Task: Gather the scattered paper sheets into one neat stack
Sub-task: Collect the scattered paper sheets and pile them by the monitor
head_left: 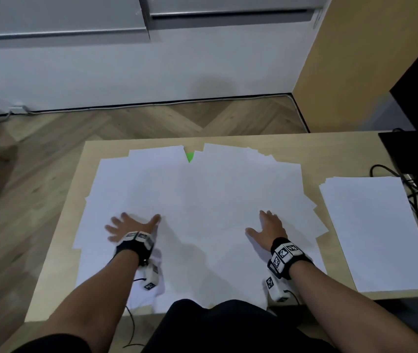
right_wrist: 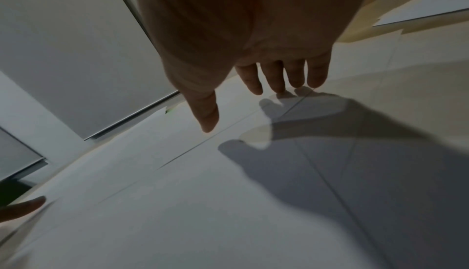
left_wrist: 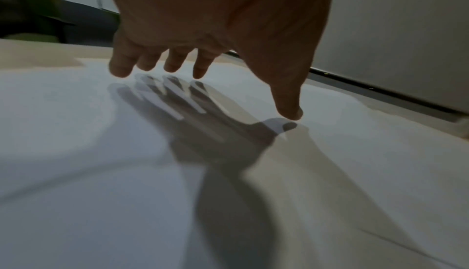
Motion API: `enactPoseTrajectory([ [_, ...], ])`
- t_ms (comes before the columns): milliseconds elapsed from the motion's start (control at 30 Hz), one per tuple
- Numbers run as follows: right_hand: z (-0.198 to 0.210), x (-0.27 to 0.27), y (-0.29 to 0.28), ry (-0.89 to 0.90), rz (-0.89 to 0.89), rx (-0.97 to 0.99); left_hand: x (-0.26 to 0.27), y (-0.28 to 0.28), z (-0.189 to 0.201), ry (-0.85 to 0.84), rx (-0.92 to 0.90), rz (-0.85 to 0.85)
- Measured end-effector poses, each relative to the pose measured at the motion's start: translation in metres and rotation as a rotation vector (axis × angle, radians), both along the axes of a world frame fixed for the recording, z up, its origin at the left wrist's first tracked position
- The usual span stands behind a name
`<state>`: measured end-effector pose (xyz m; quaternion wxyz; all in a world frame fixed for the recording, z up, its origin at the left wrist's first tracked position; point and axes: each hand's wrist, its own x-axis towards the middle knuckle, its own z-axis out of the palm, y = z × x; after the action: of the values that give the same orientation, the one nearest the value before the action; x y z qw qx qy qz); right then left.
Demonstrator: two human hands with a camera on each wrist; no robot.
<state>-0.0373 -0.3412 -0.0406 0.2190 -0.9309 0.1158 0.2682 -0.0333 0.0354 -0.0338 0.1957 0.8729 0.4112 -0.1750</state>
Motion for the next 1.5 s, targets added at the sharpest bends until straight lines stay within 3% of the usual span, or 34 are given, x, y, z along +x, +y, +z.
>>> enactPoseTrajectory([
  [100,-0.002,0.004,0.016,0.042,0.025,-0.036,-0.017,0.034,-0.004,0.052,-0.019,0.14],
  [300,-0.004,0.006,0.059,0.061,0.047,-0.036,-0.041,0.04,-0.014,0.04,0.058,0.013],
  [533,0.004,0.009,0.106,0.065,0.083,0.101,-0.036,0.066,0.003,-0.028,0.078,0.08],
  [867,0.025,-0.031,0.162,0.018,0.607,-0.041,-0.029,0.097,0.002,-0.164,-0.14,0.203],
  [1000,0.034,-0.032,0.168,0.053,0.71,0.011,-0.027,0.101,0.001,-0.157,-0.168,0.195],
  [1100,0.034,-0.029,0.164,0.048,0.604,0.104,-0.024,0.092,0.005,-0.167,-0.174,0.179],
  [1233,0.03,-0.019,0.147,-0.014,0.268,0.284,-0.018,0.066,0.017,-0.396,-0.4,0.239],
  [1367,0.035,0.005,0.128,-0.178,0.043,0.37,-0.002,0.047,0.03,-0.394,-0.581,-0.023],
  [1500,0.046,0.03,0.112,-0.142,-0.143,0.53,0.011,0.026,0.055,-0.297,-0.793,-0.241],
])
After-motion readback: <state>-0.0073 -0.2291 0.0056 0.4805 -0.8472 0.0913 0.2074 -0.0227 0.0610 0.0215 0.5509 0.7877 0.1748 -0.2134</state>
